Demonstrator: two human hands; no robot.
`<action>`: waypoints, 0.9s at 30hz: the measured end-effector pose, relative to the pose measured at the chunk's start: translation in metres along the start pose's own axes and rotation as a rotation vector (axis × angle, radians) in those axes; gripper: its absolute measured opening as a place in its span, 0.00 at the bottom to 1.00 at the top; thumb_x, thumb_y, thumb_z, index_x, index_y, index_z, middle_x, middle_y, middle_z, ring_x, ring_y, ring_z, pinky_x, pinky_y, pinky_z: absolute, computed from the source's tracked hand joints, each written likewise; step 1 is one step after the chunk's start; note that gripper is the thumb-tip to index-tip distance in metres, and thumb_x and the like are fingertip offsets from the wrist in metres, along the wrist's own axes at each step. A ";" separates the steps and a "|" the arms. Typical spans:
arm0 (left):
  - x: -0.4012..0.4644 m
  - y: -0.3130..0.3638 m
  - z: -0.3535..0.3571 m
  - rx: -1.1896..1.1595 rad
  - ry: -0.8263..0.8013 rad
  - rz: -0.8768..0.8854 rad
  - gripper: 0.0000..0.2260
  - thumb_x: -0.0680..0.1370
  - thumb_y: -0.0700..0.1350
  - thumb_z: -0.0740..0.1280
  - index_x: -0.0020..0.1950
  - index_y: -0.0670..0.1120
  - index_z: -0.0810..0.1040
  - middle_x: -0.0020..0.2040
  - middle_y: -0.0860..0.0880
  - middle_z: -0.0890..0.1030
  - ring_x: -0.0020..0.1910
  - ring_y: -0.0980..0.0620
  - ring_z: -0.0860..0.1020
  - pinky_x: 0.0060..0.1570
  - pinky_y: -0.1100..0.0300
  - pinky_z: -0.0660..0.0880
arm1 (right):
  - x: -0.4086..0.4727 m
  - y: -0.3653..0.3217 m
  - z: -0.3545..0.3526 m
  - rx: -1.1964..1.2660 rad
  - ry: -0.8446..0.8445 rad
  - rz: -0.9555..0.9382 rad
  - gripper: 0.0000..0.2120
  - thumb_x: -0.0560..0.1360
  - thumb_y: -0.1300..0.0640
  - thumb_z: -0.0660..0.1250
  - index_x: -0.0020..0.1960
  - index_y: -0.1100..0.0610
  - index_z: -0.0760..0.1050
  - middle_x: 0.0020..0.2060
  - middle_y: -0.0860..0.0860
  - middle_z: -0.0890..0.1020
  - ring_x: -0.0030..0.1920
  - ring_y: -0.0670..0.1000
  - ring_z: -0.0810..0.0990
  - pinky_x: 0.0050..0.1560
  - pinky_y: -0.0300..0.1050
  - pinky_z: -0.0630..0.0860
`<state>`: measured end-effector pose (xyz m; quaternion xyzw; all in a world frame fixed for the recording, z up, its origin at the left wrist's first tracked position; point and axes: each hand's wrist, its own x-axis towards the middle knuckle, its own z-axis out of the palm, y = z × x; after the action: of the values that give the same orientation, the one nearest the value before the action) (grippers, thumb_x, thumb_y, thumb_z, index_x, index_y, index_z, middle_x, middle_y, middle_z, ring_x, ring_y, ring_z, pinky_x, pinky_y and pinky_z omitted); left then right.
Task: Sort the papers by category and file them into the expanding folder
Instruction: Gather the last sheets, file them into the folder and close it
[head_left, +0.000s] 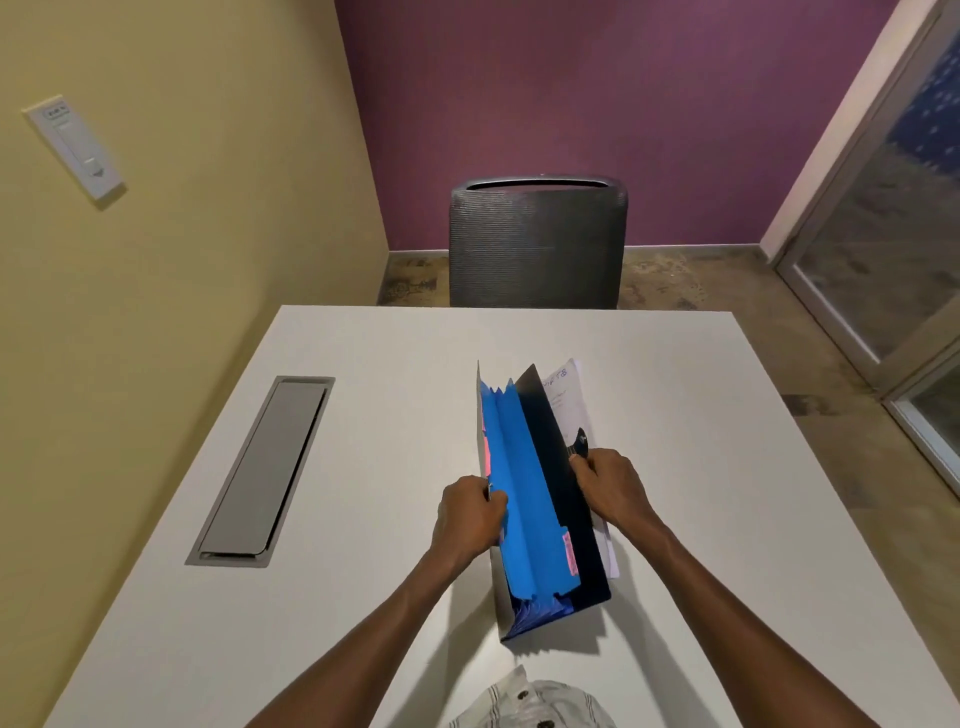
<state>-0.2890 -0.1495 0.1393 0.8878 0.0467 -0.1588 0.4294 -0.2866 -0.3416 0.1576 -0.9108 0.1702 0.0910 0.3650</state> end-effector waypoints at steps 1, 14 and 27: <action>0.002 0.003 0.000 0.046 0.002 0.017 0.15 0.78 0.41 0.62 0.31 0.43 0.67 0.28 0.47 0.76 0.29 0.47 0.80 0.31 0.56 0.76 | 0.001 0.003 -0.003 -0.027 -0.024 -0.004 0.16 0.80 0.48 0.61 0.38 0.57 0.75 0.36 0.51 0.80 0.37 0.51 0.78 0.32 0.36 0.68; 0.039 0.031 0.008 -0.001 -0.205 0.026 0.13 0.78 0.41 0.60 0.39 0.33 0.75 0.42 0.33 0.82 0.35 0.40 0.84 0.34 0.39 0.81 | -0.017 -0.023 -0.108 -0.094 0.558 -0.231 0.11 0.79 0.57 0.63 0.59 0.58 0.77 0.59 0.55 0.80 0.51 0.52 0.80 0.47 0.34 0.72; 0.036 0.046 0.020 -0.138 -0.285 -0.014 0.13 0.81 0.40 0.60 0.46 0.32 0.77 0.44 0.38 0.83 0.36 0.43 0.84 0.34 0.51 0.83 | -0.038 -0.050 -0.101 -0.241 0.570 -0.420 0.12 0.76 0.65 0.65 0.59 0.61 0.78 0.50 0.58 0.81 0.46 0.58 0.81 0.45 0.48 0.78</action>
<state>-0.2495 -0.1954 0.1504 0.8244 0.0022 -0.2825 0.4904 -0.2984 -0.3688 0.2724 -0.9511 0.0624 -0.2236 0.2040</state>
